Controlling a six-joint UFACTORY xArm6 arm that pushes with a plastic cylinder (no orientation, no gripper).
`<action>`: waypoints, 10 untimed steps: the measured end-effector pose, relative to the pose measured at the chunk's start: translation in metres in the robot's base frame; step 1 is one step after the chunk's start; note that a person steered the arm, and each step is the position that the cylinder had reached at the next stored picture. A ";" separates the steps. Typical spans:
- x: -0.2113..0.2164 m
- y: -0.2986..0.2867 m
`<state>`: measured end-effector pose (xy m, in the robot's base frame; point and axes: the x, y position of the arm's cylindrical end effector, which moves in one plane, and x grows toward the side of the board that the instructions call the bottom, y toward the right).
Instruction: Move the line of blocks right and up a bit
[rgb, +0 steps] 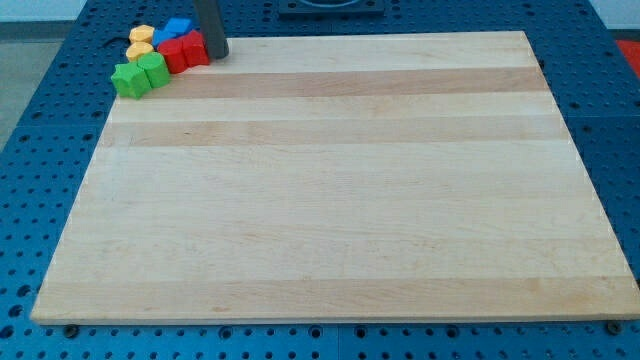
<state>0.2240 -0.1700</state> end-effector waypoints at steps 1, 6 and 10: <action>0.028 0.022; 0.166 -0.135; 0.077 -0.135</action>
<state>0.3006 -0.3051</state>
